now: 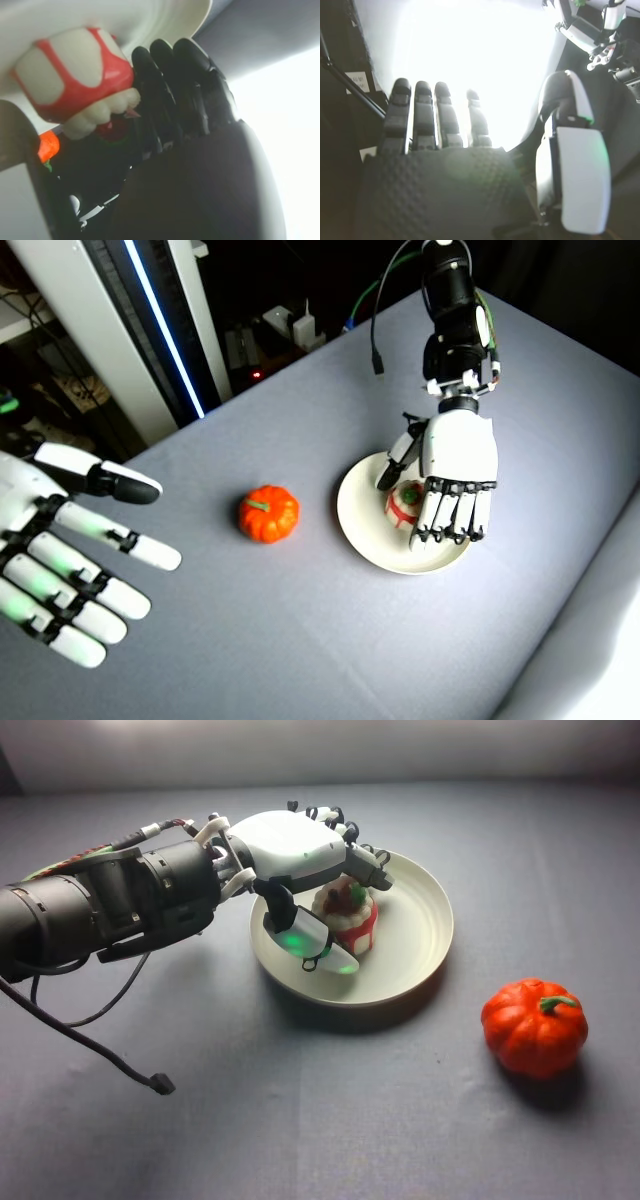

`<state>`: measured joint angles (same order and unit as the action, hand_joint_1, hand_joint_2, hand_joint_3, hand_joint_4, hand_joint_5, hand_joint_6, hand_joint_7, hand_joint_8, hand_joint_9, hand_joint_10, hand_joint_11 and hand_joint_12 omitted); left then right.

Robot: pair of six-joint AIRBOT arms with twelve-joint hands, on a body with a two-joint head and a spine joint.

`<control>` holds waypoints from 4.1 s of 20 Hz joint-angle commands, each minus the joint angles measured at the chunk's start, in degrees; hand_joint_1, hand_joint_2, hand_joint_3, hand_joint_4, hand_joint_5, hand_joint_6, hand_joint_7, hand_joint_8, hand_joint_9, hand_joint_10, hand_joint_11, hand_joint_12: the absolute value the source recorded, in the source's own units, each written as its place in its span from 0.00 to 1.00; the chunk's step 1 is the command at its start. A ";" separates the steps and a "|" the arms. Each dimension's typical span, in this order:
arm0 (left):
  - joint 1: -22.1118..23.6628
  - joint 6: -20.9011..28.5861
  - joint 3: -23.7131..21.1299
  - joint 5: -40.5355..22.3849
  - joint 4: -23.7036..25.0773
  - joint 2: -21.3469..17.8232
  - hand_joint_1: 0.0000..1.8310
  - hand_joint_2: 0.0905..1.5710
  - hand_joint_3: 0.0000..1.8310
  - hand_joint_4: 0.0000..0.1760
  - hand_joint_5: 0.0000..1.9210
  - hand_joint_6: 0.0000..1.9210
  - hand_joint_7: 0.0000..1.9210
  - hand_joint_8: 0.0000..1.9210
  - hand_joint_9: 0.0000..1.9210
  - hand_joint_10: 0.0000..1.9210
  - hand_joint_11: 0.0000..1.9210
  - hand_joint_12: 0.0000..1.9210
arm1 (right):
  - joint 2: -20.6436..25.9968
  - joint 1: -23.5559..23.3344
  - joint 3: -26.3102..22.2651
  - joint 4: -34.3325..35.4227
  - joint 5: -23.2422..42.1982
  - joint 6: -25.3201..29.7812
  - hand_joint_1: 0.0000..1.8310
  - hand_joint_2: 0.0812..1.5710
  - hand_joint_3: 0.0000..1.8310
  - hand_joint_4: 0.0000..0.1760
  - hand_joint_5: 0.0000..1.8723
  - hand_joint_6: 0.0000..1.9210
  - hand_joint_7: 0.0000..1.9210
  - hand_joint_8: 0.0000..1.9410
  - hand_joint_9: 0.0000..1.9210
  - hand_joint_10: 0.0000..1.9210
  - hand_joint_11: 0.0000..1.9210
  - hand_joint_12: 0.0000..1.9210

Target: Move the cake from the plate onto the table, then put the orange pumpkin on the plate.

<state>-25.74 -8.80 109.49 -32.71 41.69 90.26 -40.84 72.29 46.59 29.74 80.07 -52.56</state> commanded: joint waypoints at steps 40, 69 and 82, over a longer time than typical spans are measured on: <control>-12.09 -0.19 -20.59 -14.93 -20.76 -25.85 0.67 0.74 0.01 0.00 0.47 0.47 0.42 0.82 0.44 1.00 0.47 1.00 | -0.17 -1.44 0.01 -0.01 4.95 0.36 0.19 0.66 0.00 0.81 0.00 0.00 0.00 0.00 0.00 0.00 0.00 0.00; -18.92 -0.19 -22.85 -17.85 -33.68 -29.01 0.56 0.47 0.01 1.00 0.00 0.00 0.00 0.00 0.00 0.00 0.00 0.00 | -0.21 -1.33 -0.22 -0.11 4.59 0.37 0.20 0.65 0.00 0.70 0.00 0.00 0.00 0.00 0.00 0.00 0.00 0.00; -29.20 -0.19 -34.95 -48.07 -51.70 -42.00 0.56 0.59 0.00 0.58 0.02 0.00 0.05 0.00 0.08 0.02 0.00 0.18 | -0.53 -2.34 1.20 -2.15 -1.73 0.48 0.33 0.64 0.00 0.25 0.06 0.01 0.01 0.00 0.00 0.00 0.02 0.02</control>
<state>-55.35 -9.15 74.30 -73.58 -7.16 48.75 -41.67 70.54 47.48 28.01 72.51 -52.51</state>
